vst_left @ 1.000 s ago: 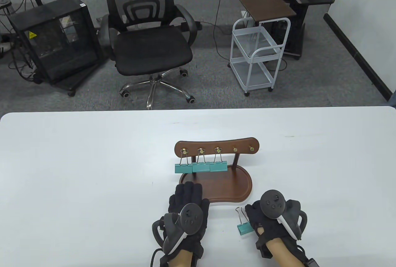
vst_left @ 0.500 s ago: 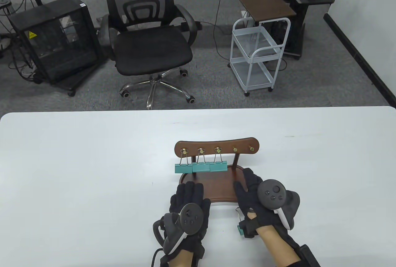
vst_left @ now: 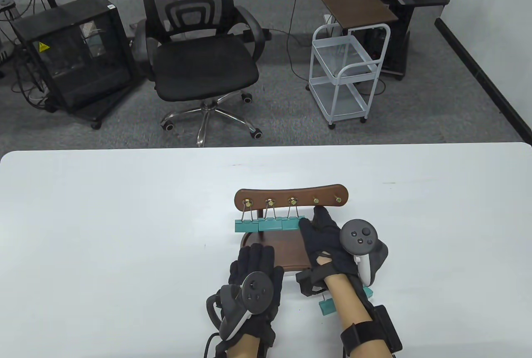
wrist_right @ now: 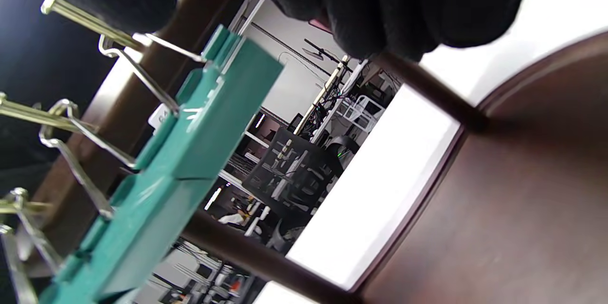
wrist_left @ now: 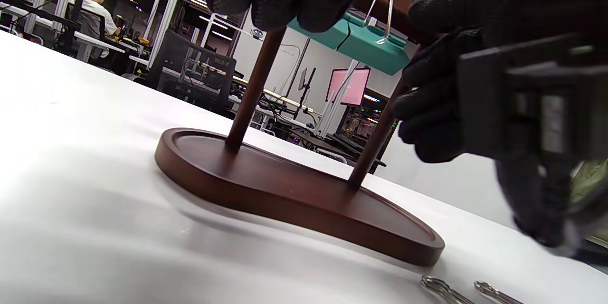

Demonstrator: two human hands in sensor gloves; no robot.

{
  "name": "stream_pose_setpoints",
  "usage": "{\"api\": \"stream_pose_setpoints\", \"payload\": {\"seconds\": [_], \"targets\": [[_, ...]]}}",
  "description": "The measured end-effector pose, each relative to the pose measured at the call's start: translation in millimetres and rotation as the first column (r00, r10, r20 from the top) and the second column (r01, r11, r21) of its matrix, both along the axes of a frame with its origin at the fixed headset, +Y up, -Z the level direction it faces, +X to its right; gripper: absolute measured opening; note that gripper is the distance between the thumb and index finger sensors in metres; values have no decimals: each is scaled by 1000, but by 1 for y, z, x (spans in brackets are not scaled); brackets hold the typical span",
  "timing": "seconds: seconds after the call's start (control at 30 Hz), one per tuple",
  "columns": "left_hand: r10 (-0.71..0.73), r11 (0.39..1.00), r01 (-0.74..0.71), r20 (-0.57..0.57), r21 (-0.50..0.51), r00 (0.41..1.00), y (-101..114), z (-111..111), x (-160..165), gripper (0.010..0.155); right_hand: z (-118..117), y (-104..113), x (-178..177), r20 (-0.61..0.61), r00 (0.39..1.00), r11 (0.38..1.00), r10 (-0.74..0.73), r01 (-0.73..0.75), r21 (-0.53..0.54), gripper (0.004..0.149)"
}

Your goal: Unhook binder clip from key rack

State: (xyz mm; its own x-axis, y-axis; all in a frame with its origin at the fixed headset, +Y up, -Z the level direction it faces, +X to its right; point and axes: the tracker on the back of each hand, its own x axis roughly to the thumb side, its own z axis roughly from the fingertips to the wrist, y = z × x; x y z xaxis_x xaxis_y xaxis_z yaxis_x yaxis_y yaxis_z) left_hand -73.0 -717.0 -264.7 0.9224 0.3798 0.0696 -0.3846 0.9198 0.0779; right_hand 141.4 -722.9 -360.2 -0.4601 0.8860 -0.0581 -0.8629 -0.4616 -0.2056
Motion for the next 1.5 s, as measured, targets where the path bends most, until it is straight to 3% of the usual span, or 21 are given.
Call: {"api": "stream_pose_setpoints", "payload": {"seconds": [0.2, 0.47, 0.83, 1.5], "targets": [[-6, 1000, 6, -1, -1, 1000, 0, 0, 0, 61, -5, -13, -8, -45, 991, 992, -126, 125, -27, 76], [-1, 1000, 1, -5, 0, 1000, 0, 0, -1, 61, -12, -28, -16, -109, 929, 935, -354, 347, -80, 73], [3, 1000, -3, -5, 3, 1000, 0, -1, -1, 61, -14, -26, -14, -121, 934, 941, -336, 330, -71, 64], [5, 1000, -5, -8, 7, 1000, 1, 0, -1, 61, -11, -24, 1, -133, 921, 930, -366, 368, -11, 59]]}}
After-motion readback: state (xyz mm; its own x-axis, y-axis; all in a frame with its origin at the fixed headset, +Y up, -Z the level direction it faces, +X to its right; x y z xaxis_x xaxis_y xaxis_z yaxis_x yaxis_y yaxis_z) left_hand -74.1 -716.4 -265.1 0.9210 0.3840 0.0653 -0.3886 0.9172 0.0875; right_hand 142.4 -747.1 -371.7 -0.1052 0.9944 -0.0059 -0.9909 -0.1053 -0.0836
